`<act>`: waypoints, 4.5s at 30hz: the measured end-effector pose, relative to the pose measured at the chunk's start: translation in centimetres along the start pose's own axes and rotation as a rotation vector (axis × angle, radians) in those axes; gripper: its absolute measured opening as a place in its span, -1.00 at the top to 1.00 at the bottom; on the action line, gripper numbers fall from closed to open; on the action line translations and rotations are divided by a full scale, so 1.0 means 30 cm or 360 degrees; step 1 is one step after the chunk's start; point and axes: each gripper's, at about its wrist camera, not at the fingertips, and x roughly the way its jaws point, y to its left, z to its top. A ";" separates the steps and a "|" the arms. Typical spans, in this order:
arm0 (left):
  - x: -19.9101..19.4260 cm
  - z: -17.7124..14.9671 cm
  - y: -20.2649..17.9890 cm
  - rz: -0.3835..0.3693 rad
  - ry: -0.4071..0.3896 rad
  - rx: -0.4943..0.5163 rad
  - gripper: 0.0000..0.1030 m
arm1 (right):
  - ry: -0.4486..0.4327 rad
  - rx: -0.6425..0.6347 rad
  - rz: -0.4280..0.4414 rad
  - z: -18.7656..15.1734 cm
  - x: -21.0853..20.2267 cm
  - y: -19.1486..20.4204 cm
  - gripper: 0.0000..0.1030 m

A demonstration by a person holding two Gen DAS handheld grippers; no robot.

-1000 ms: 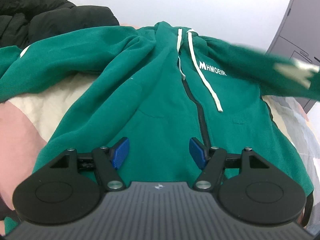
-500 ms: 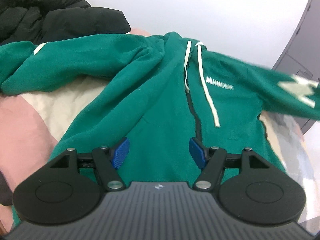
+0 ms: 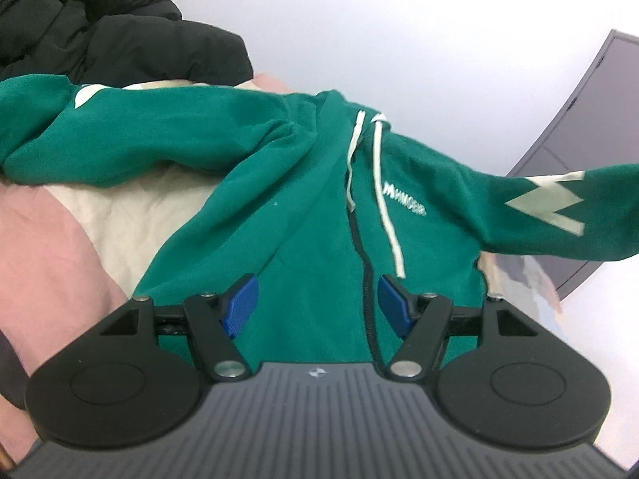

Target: Fold large clothes

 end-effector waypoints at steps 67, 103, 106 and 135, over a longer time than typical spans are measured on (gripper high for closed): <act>0.204 -0.047 -0.055 -0.0141 -0.0015 0.0123 -0.38 | -0.0066 0.0456 -0.0014 -0.453 1.206 -0.325 0.82; 0.027 0.068 0.125 0.0265 -0.0235 -0.0019 -0.50 | 0.0176 -0.0260 0.0321 -0.756 0.649 0.298 -0.26; 0.005 0.108 0.214 0.0315 -0.0259 -0.0177 -0.51 | 0.0192 -0.0283 0.0381 -0.788 0.622 0.359 -0.26; 0.118 0.256 0.850 0.0581 -0.0692 -0.1269 -0.11 | 0.0306 -0.0376 0.0278 -1.040 0.732 0.448 -0.27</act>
